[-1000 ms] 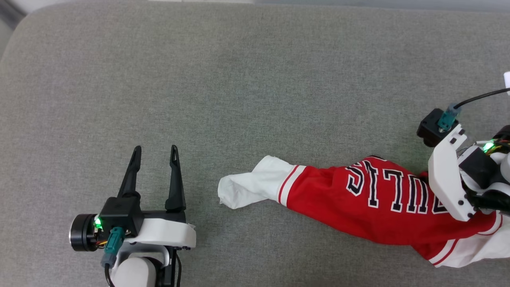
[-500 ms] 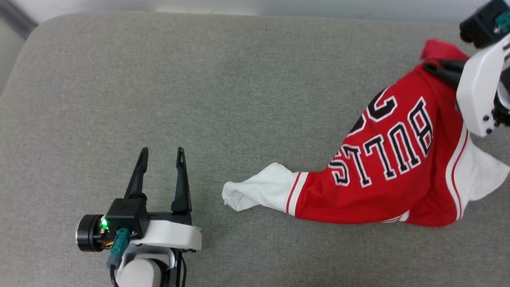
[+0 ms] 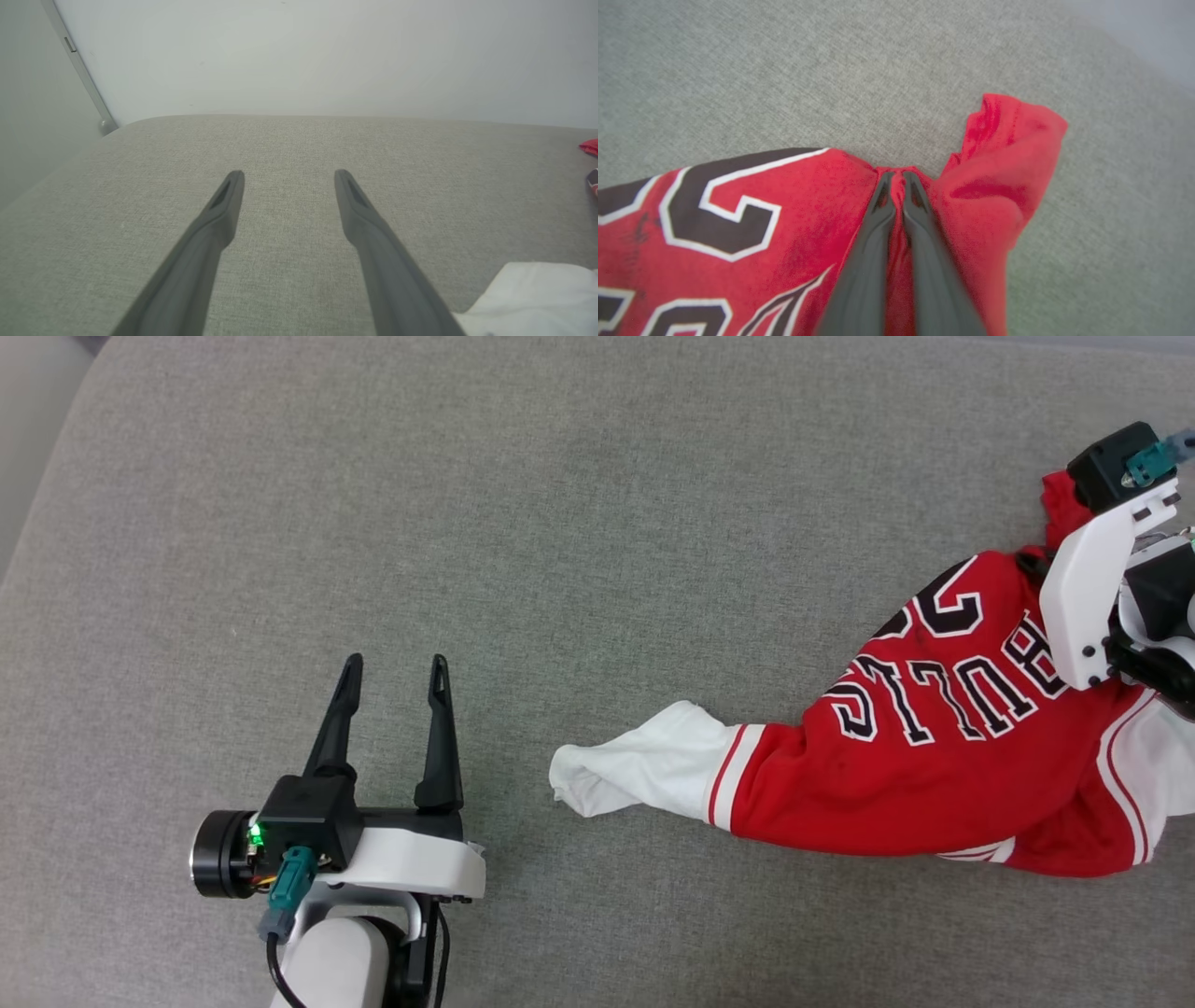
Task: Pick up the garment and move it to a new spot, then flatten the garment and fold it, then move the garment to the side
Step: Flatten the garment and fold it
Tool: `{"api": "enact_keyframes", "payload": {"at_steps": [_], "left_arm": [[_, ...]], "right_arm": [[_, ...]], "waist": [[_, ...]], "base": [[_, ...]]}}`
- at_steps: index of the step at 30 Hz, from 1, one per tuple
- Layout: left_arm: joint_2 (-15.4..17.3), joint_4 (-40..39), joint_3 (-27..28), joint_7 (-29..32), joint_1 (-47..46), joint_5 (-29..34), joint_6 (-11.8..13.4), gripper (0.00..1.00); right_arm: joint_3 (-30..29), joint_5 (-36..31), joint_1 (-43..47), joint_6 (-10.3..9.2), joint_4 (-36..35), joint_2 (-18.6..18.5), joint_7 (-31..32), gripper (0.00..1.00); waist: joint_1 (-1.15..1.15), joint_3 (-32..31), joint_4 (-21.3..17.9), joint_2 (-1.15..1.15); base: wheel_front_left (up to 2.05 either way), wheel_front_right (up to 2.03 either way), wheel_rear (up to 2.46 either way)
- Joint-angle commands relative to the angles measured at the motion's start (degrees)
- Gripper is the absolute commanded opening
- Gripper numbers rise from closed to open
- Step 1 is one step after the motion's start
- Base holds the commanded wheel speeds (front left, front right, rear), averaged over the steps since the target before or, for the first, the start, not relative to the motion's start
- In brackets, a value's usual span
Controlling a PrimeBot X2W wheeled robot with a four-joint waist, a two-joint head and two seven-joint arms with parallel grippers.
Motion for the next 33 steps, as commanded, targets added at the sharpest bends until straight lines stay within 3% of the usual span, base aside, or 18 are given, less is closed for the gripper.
{"api": "enact_keyframes", "payload": {"at_steps": [1,2,3,10,15,18,22,26,33], "left_arm": [[-0.03,0.14,0.35,-0.14,-0.59,0.11,0.01,1.00],[-0.04,0.39,0.64,-0.14,-0.72,0.37,-0.19,1.00],[0.00,0.36,1.06,-0.14,-0.98,0.58,-0.41,1.00],[2.75,-0.42,3.38,-0.14,-3.21,1.91,-2.86,1.00],[7.14,-0.44,3.44,0.03,-8.12,2.76,-6.46,1.00],[9.03,-1.07,3.32,3.37,-12.55,0.93,-9.41,1.00],[12.80,-1.85,0.38,11.80,-18.28,0.24,-12.19,1.00],[16.34,-1.46,-4.13,23.42,-23.17,-3.59,-13.35,1.00],[24.47,-1.45,-17.23,44.88,-29.86,-19.90,-13.48,1.00]], "right_arm": [[0.36,-0.17,1.45,-0.02,1.12,0.78,-1.50,0.00],[0.38,-0.84,0.89,-0.02,1.80,0.89,-3.77,0.28],[0.36,-1.41,0.29,-0.04,2.19,0.87,-6.28,1.00],[-1.64,-5.88,-1.76,-0.03,3.43,-0.31,-26.43,1.00],[-6.28,-9.52,-0.79,-0.03,1.30,-1.15,-31.03,1.00],[-12.14,-12.71,1.31,-0.03,-3.39,-2.26,-31.22,1.00],[-21.54,-18.29,7.80,-0.03,-11.06,-2.97,-31.22,1.00],[-29.83,-23.38,15.37,-0.03,-17.52,-1.99,-31.23,1.00],[-41.35,-31.20,25.32,-0.03,-30.37,1.35,-26.65,1.00]], "waist": [[-0.01,-0.47,-0.40,0.00],[-0.01,-0.94,-0.69,0.00],[-0.01,-1.51,-0.98,0.00],[-0.01,-6.53,-3.90,0.00],[-0.01,-8.35,-5.75,0.00],[-0.01,-8.61,-6.84,0.00],[-0.01,-8.76,-7.83,0.00],[-0.01,-8.80,-9.02,0.00],[-0.01,-7.97,-11.65,0.00]], "base": [[0.00,0.00,0.00],[0.00,0.00,0.00],[0.00,0.00,0.00],[0.00,0.00,0.00],[0.00,0.00,0.00],[0.00,0.00,0.00],[0.00,0.00,0.00],[0.00,0.00,0.00],[0.00,0.00,0.00]]}}
